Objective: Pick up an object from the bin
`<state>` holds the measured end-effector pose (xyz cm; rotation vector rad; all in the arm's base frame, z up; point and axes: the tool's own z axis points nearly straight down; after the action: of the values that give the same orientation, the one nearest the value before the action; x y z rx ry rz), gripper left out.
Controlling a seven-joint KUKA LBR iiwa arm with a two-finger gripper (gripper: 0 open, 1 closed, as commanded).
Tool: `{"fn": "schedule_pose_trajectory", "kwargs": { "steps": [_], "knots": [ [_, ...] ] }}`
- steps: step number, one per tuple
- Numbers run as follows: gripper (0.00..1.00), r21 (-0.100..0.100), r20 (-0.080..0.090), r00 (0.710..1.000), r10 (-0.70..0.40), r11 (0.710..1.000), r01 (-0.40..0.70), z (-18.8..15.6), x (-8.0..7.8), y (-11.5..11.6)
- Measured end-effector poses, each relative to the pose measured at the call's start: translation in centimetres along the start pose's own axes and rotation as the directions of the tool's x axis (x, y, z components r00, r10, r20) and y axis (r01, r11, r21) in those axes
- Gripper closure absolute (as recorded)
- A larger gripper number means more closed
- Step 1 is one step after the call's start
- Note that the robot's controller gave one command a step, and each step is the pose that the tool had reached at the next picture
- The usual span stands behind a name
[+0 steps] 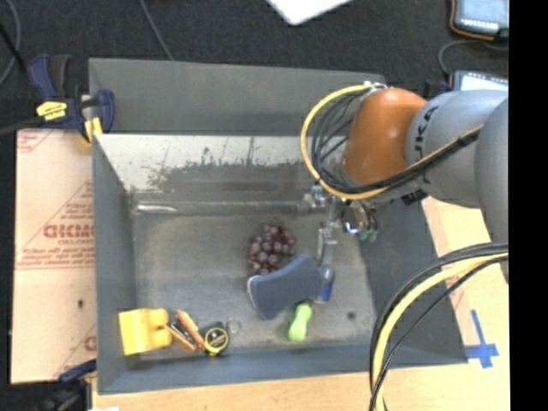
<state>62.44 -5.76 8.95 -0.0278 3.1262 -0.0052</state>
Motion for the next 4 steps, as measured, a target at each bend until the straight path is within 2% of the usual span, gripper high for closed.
{"fn": "schedule_pose_trajectory", "kwargs": {
  "steps": [1,2,3,4],
  "knots": [
    [0.00,0.000,-0.003,1.000,-0.006,1.000,0.006,2.5,1.4,1.1],
    [0.00,0.000,0.003,0.999,0.049,0.999,-0.049,1.5,0.4,4.4],
    [1.00,0.001,0.000,0.999,0.044,0.999,-0.044,1.8,0.3,6.4],
    [1.00,0.001,0.000,0.999,0.044,0.999,-0.044,1.8,0.3,6.4]
  ]
}}
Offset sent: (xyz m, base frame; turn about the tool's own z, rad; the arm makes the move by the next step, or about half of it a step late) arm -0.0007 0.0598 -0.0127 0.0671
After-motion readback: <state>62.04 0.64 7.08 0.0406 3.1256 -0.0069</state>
